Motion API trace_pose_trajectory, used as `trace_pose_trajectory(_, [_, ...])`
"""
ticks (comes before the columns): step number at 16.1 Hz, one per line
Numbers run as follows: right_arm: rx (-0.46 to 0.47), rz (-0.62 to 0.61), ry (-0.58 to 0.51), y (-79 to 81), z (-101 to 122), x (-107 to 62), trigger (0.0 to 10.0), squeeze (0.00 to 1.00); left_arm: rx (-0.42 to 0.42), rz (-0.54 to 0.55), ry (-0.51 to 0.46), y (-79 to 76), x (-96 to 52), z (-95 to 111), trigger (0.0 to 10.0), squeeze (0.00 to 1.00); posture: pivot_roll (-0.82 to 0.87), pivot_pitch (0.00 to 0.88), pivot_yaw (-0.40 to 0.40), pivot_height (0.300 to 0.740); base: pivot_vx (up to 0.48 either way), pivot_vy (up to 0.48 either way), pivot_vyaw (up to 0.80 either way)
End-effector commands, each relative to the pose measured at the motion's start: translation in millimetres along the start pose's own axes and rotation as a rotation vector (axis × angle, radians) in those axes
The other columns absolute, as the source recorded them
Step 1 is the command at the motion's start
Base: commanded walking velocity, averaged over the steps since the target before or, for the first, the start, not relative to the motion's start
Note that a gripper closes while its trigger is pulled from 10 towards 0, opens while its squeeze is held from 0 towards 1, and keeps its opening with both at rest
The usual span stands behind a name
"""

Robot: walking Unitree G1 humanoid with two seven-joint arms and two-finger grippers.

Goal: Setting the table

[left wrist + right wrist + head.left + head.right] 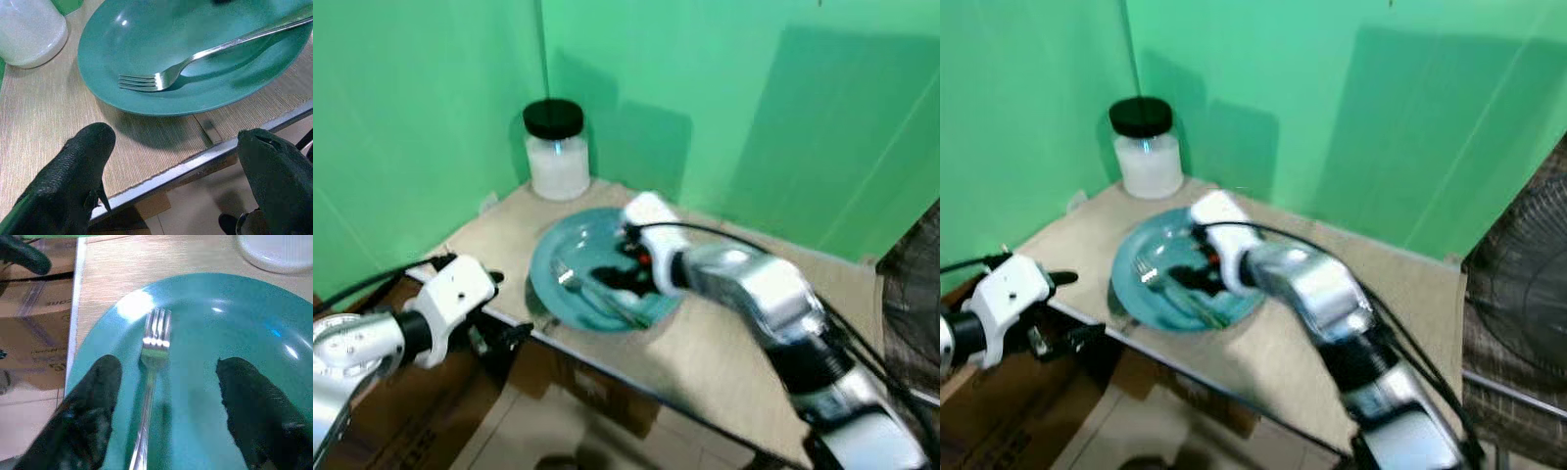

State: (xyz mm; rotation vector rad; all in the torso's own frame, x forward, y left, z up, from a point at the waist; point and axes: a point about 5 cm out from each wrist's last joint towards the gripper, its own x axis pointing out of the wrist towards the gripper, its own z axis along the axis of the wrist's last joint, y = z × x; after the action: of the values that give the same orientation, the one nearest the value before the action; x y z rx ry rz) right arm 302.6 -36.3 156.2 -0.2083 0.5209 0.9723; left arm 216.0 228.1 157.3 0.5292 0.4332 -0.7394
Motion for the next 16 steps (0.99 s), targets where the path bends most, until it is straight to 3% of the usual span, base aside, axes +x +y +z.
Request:
trace_pose_trajectory(1, [-0.010, -0.010, 0.035, -4.1, 0.6, 9.9, 10.0, 1.00, 0.020, -0.018, 0.004, 0.3, 1.0, 1.9, 10.0, 0.00, 0.21, 0.000, -0.024, 0.740, 0.000, 0.000, 0.00])
trace_pose_trajectory(5, [-0.028, -0.095, 0.128, -16.0, -2.5, 29.2, 10.0, 1.00, 0.025, -0.036, 0.004, -2.9, 2.5, 1.9, 10.0, 0.00, 0.21, 0.000, -0.028, 0.740, 0.000, 0.000, 0.00])
trace_pose_trajectory(6, [-0.010, -0.093, 0.155, -18.0, -4.9, 31.0, 10.0, 0.95, 0.024, -0.042, 0.003, -4.3, 3.0, 2.0, 10.0, 0.00, 0.20, 0.000, -0.025, 0.740, 0.000, 0.000, 0.00])
trace_pose_trajectory(7, [-0.011, -0.091, 0.186, -19.0, -8.0, 32.5, 10.0, 0.00, 0.023, -0.047, 0.002, -4.8, 3.4, 2.2, 10.0, 0.00, 0.20, 0.000, -0.024, 0.740, 0.000, 0.000, 0.00])
trace_pose_trajectory(11, [0.040, -0.071, 0.280, -18.9, -22.0, 40.1, 10.0, 0.00, 0.019, -0.064, -0.005, -5.4, 6.1, 3.5, 10.0, 0.00, 0.20, 0.000, -0.020, 0.740, 0.000, 0.000, 0.00])
trace_pose_trajectory(12, [0.073, -0.061, 0.294, -19.0, -24.2, 41.2, 4.0, 0.00, 0.018, -0.068, -0.008, -5.6, 6.4, 4.2, 10.0, 0.00, 0.20, 0.000, -0.019, 0.740, 0.000, 0.000, 0.00])
trace_pose_trajectory(13, [0.089, -0.052, 0.293, -18.7, -24.0, 41.2, 2.6, 0.00, 0.018, -0.068, -0.009, -5.7, 6.4, 4.2, 10.0, 0.00, 0.20, 0.000, -0.019, 0.740, 0.000, 0.000, 0.00])
trace_pose_trajectory(14, [0.100, -0.021, 0.293, -17.9, -21.8, 40.8, 0.0, 0.00, 0.018, -0.069, -0.010, -5.7, 6.3, 4.2, 10.0, 0.00, 0.20, 0.000, -0.019, 0.740, 0.000, 0.000, 0.00])
trace_pose_trajectory(15, [0.108, -0.002, 0.271, -17.9, -17.2, 40.3, 3.9, 0.00, 0.018, -0.068, -0.010, -5.0, 6.2, 4.3, 10.0, 0.00, 0.20, 0.000, -0.019, 0.740, 0.000, 0.000, 0.00])
trace_pose_trajectory(16, [0.108, 0.003, 0.244, -18.5, -13.0, 40.2, 3.9, 0.00, 0.018, -0.067, -0.010, -4.7, 6.0, 4.4, 10.0, 0.00, 0.20, 0.000, -0.019, 0.740, 0.000, 0.000, 0.00])
